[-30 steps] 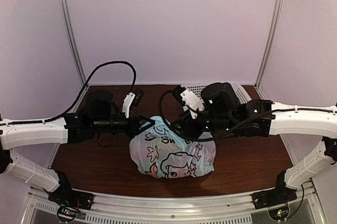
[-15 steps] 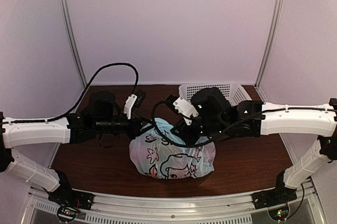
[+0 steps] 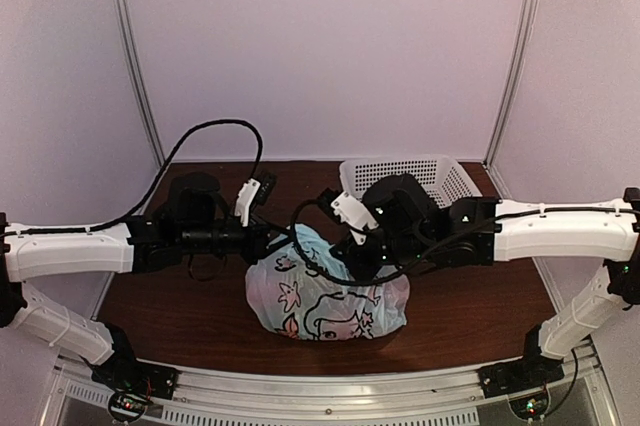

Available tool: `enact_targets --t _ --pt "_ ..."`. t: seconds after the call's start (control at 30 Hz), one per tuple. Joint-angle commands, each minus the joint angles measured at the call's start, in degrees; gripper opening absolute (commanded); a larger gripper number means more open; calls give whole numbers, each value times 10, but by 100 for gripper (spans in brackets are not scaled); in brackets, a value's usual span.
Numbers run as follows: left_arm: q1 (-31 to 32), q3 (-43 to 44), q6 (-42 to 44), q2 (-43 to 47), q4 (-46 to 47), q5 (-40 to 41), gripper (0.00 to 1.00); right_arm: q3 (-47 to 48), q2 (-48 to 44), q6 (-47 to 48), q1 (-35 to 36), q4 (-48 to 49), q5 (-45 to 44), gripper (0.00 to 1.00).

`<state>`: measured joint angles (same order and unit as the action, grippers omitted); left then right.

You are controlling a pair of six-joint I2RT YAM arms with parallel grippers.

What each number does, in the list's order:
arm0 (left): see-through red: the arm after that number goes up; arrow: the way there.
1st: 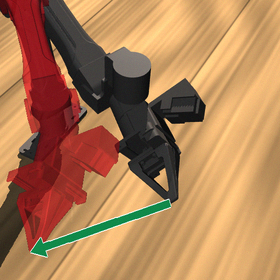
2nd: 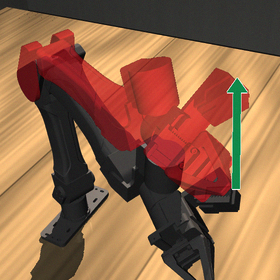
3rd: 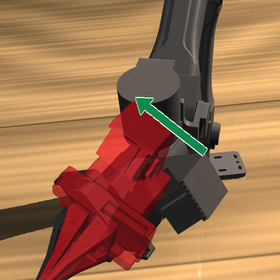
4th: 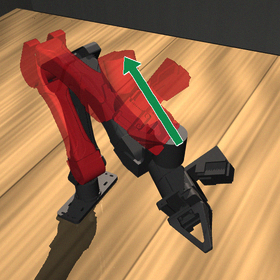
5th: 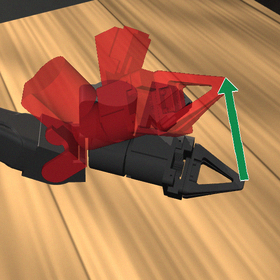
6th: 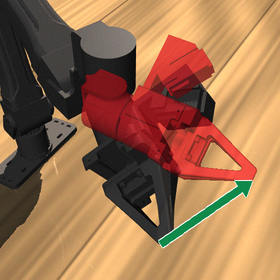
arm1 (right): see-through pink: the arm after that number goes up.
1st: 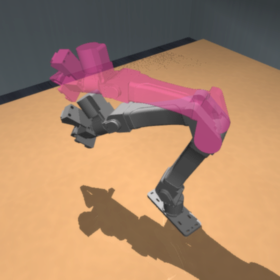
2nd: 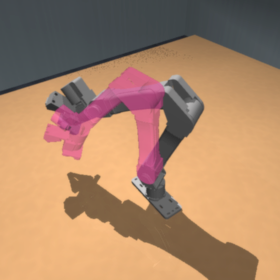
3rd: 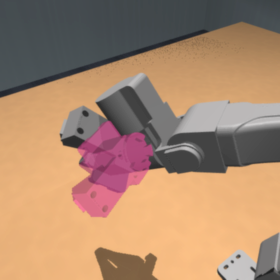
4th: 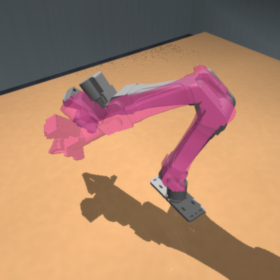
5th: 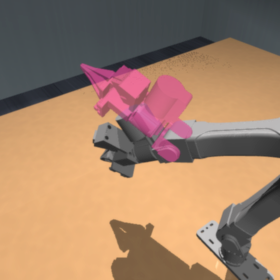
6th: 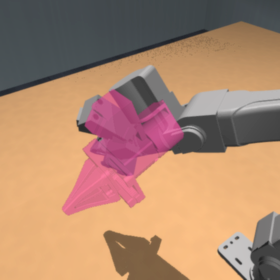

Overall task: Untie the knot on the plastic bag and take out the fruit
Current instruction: Untie the bag handles from the takeout bag.

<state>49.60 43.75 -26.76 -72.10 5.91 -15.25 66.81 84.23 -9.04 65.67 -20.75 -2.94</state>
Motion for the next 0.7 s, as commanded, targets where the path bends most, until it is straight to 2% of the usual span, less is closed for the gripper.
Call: enact_targets --t 0.0,0.2,0.4,0.67 --pt "-3 10 -7 8 11 21 0 -14 -24 -6 3 7 -18 1" --pt "-6 4 -29 21 0 62 0 -28 -57 -13 3 16 -57 0" --pt "-35 -11 -49 47 9 61 0 -49 -89 -32 3 27 -103 0" --pt "-36 -43 -65 63 28 60 0 -89 -101 -81 1 41 -146 0"
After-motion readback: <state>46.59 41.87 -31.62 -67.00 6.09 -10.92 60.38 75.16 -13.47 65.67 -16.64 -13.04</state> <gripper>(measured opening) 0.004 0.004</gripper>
